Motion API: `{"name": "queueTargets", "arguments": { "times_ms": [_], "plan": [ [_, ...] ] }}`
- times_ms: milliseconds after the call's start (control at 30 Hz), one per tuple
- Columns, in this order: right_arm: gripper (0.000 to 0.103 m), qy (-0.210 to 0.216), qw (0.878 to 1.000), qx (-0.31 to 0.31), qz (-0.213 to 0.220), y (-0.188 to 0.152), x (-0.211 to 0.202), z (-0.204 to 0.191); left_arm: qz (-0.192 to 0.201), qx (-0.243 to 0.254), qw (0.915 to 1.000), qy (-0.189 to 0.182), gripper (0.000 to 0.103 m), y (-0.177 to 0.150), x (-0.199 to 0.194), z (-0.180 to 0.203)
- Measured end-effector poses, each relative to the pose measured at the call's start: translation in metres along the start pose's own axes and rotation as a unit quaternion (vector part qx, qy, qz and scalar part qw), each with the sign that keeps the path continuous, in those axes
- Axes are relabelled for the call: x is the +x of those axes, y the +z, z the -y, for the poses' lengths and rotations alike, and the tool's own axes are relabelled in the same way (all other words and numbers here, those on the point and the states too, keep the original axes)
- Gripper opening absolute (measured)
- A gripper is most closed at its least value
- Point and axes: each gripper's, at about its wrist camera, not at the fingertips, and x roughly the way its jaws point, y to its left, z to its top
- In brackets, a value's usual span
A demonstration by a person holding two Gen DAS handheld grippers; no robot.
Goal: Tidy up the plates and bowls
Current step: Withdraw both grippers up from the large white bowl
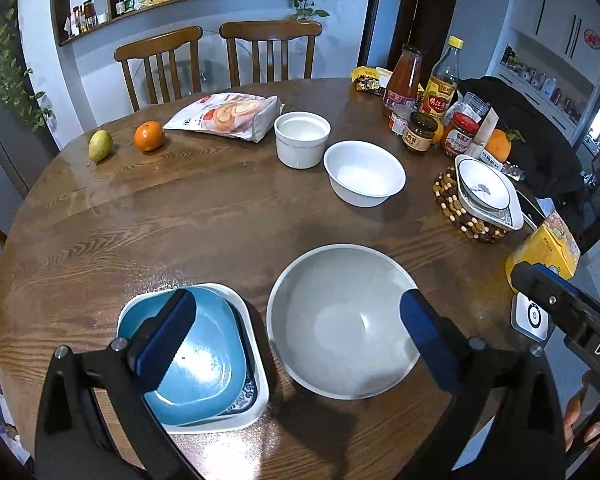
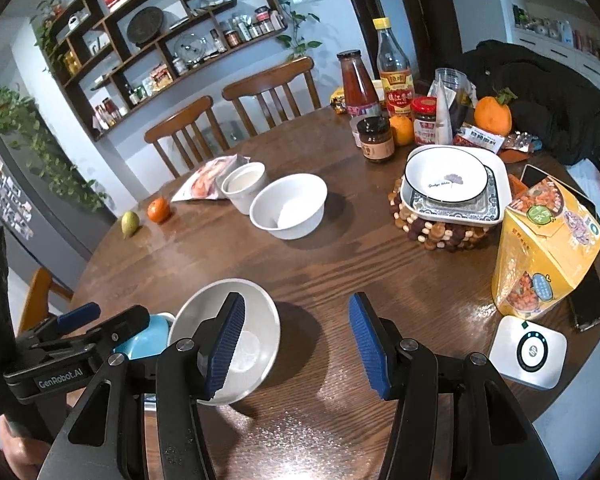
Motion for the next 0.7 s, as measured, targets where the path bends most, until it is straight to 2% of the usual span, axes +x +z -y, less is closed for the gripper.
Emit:
{"name": "queueTargets", "arguments": {
  "times_ms": [700],
  "plan": [
    [0.055,0.012,0.999,-0.028,0.014,0.012,-0.013,0.030,0.020,-0.010,0.9996,0.017,0.102,0.001,-0.004,0.038]
  ]
}}
